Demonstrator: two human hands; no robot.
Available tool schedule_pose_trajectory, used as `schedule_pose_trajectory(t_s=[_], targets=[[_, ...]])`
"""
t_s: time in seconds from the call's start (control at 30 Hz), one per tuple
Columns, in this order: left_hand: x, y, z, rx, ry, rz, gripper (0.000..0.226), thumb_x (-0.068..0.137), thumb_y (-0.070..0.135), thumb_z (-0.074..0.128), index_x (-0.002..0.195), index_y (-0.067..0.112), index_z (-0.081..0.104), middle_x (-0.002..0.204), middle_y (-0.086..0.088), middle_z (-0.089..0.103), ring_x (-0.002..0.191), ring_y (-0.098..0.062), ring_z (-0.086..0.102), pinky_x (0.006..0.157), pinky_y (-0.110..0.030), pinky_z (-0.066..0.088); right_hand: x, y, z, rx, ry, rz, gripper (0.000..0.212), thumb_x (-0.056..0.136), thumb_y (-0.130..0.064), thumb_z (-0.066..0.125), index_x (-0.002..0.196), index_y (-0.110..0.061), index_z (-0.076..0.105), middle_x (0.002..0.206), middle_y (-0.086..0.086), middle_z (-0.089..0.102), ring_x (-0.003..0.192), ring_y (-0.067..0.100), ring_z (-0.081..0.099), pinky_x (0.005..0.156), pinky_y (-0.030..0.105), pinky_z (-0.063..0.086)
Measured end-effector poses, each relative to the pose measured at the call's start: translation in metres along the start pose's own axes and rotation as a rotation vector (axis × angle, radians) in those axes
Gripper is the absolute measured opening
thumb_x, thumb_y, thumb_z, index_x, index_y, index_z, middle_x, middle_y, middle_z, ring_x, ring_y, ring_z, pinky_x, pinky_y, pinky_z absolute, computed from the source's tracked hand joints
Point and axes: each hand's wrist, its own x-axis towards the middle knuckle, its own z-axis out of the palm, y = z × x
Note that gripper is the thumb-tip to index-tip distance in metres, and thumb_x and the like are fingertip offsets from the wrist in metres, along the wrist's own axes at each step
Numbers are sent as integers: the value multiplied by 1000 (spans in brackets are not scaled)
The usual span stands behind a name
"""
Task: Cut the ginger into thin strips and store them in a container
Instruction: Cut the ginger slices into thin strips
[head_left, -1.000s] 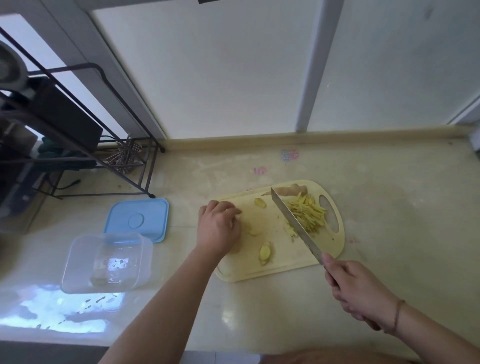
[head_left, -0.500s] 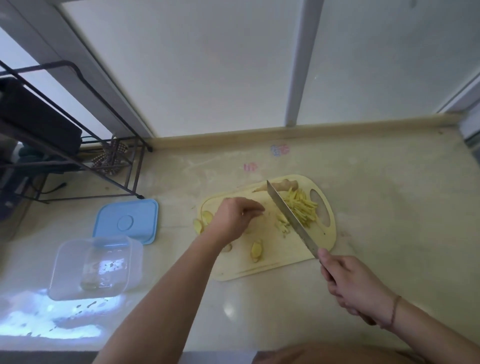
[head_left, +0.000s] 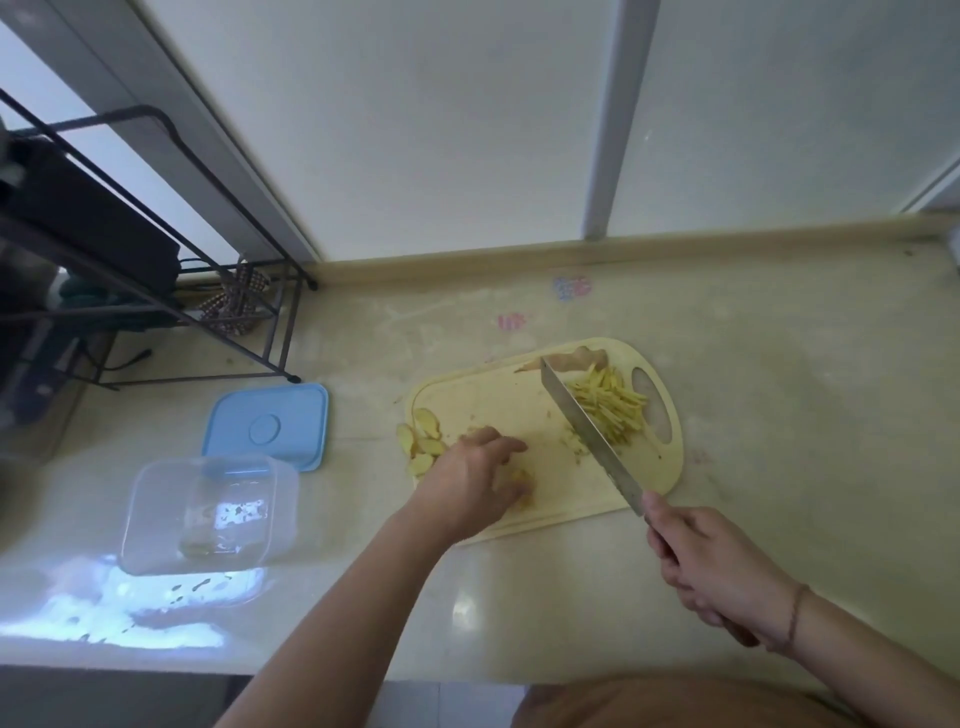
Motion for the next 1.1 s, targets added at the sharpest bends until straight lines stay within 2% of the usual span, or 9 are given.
schedule_pose_trajectory(t_s=[0.1, 0.3, 0.5, 0.73, 0.87, 1.0, 1.1], targets=[[-15, 4, 9, 171, -125, -28, 63, 89, 42, 73, 146, 26, 50, 127, -1, 57, 108, -25, 61, 88, -39, 54, -2, 0, 1, 3, -19, 5, 59, 79, -74, 43, 76, -15, 42, 53, -1, 29, 40, 13, 21, 42, 16, 18], [-8, 24, 18, 144, -9, -137, 42, 97, 31, 56, 139, 22, 56, 110, -5, 61, 94, -30, 64, 74, -36, 55, -1, 4, 5, -7, -82, 3, 59, 79, -74, 43, 78, -14, 43, 55, 1, 28, 42, 13, 20, 41, 18, 17], [-4, 55, 25, 173, 37, -389, 24, 98, 27, 50, 114, 12, 56, 107, -10, 60, 89, -33, 62, 65, -35, 41, 10, 2, 7, 6, -169, 60, 58, 84, -71, 42, 77, -13, 44, 53, 2, 33, 39, 13, 25, 42, 19, 22], [8, 66, 27, 55, 110, -587, 22, 95, 28, 53, 111, 13, 55, 105, -6, 57, 91, -30, 62, 67, -34, 43, 19, 1, -1, -7, -164, 87, 54, 99, -61, 40, 76, -12, 45, 52, 3, 34, 37, 14, 27, 44, 18, 21], [26, 74, 26, -25, 226, -686, 24, 94, 29, 55, 111, 12, 58, 101, -5, 56, 89, -28, 59, 71, -36, 49, 27, -2, -14, -6, -176, 83, 53, 102, -57, 40, 75, -11, 45, 49, 2, 35, 35, 15, 29, 40, 17, 23], [42, 88, 29, -119, 309, -737, 28, 90, 33, 61, 109, 12, 63, 100, -5, 63, 89, -26, 60, 78, -39, 55, 32, -6, -27, -70, -214, 17, 55, 104, -54, 39, 69, -12, 45, 48, 2, 36, 33, 13, 30, 37, 17, 24], [34, 84, 32, -187, 369, -706, 36, 91, 38, 64, 121, 18, 65, 100, 1, 67, 90, -18, 63, 83, -35, 56, 34, -7, -32, -84, -215, 35, 57, 101, -59, 39, 69, -12, 46, 49, 3, 38, 33, 12, 32, 37, 19, 24]])
